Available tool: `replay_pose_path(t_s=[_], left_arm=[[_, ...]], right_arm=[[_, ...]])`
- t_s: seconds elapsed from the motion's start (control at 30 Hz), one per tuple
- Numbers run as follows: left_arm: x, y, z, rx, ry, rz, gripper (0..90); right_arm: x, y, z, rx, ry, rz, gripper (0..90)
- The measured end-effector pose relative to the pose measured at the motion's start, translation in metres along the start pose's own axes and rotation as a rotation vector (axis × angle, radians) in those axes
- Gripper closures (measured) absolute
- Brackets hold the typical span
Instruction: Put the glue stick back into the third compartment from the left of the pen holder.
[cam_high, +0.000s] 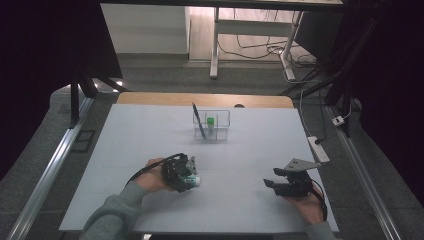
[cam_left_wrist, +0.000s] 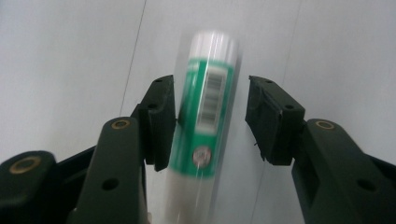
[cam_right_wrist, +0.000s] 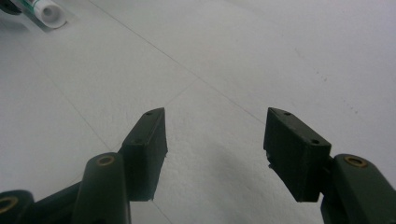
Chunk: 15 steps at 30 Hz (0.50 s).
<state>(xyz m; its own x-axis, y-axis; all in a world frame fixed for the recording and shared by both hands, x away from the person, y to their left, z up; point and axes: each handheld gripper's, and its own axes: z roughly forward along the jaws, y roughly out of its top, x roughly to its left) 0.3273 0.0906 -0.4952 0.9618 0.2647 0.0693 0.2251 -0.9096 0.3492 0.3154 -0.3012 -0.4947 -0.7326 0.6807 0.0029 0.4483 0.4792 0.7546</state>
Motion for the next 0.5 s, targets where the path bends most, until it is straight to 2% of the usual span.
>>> replay_pose_path(t_s=[0.13, 0.23, 0.33, 0.4, 0.5], left_arm=[[0.002, -0.012, -0.005, 0.034, -0.015, -0.021, 50.9], [0.003, -0.016, -0.004, 0.059, -0.032, -0.018, 50.9], [0.003, -0.017, -0.002, 0.081, -0.029, -0.015, 51.9], [0.003, -0.017, 0.000, 0.098, -0.028, 0.001, 58.3], [0.003, -0.017, 0.002, 0.115, -0.018, -0.001, 62.3]], right_arm=[[-0.001, 0.000, 0.000, 0.002, 0.000, 0.000, 39.4], [0.000, 0.000, 0.000, 0.003, 0.001, -0.001, 39.4], [0.000, 0.000, -0.001, 0.002, 0.001, -0.002, 39.4], [0.000, 0.000, -0.001, 0.002, 0.000, -0.001, 39.4], [-0.001, 0.000, 0.000, 0.003, 0.000, -0.001, 39.4]])
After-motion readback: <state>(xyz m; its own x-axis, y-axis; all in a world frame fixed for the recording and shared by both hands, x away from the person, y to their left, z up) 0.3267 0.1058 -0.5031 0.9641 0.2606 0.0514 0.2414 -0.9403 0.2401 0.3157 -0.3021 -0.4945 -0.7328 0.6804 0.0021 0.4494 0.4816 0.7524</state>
